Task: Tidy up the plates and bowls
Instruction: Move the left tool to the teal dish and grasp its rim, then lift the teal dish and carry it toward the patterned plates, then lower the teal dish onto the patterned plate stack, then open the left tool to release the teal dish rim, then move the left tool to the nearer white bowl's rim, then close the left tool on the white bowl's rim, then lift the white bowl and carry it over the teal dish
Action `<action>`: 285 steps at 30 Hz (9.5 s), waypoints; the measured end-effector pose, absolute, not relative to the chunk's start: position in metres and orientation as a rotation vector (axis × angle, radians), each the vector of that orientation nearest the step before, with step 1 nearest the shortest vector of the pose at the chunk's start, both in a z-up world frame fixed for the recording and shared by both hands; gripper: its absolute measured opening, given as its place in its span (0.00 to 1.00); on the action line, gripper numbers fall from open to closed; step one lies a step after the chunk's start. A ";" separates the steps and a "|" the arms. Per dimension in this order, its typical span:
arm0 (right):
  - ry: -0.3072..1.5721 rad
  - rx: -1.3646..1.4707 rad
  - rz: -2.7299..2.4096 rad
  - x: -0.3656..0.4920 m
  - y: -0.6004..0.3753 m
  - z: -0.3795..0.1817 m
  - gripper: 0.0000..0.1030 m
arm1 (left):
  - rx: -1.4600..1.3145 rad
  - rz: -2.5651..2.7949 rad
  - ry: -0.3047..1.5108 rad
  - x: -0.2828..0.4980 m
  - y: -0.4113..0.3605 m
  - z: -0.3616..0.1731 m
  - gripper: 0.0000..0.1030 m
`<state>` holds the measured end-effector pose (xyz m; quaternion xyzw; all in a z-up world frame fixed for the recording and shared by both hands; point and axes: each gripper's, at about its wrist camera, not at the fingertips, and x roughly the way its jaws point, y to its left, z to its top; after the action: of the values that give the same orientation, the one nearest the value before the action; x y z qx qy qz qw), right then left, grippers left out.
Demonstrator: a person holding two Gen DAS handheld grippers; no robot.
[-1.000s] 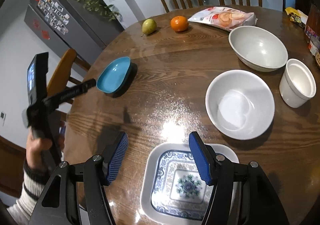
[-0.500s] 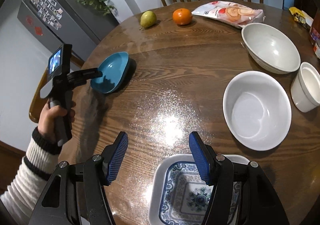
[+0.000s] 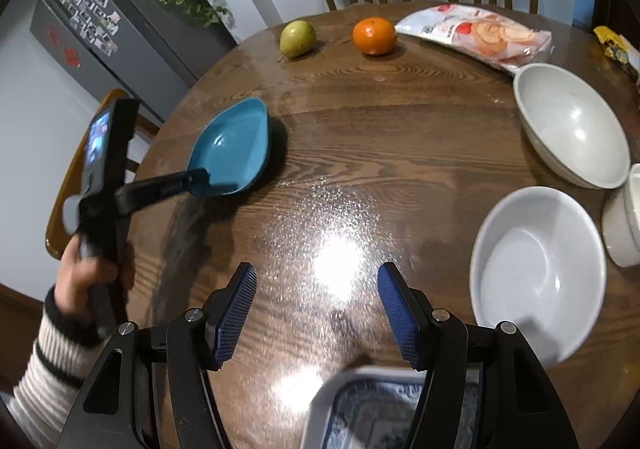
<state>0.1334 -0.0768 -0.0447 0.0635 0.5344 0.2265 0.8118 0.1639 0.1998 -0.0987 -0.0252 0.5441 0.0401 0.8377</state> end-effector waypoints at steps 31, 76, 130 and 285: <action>1.218 -0.022 0.455 0.194 -0.031 -0.090 0.07 | -0.034 -0.120 1.188 0.138 0.148 -0.101 0.12; 1.107 0.073 0.506 0.049 -0.182 -0.034 0.08 | 0.004 -0.148 1.064 -0.012 0.010 -0.037 0.11; 1.122 0.001 0.362 0.036 -0.221 -0.046 0.55 | 0.021 -0.129 1.152 -0.016 -0.010 -0.056 0.83; 1.049 0.206 0.461 0.028 -0.233 -0.026 0.10 | 0.003 -0.057 1.055 -0.006 -0.035 -0.036 0.19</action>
<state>0.0280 -0.2327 -0.0255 0.0971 0.4952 0.2179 0.8354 -0.0060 -0.0352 -0.0356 0.0016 0.5033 -0.0270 0.8637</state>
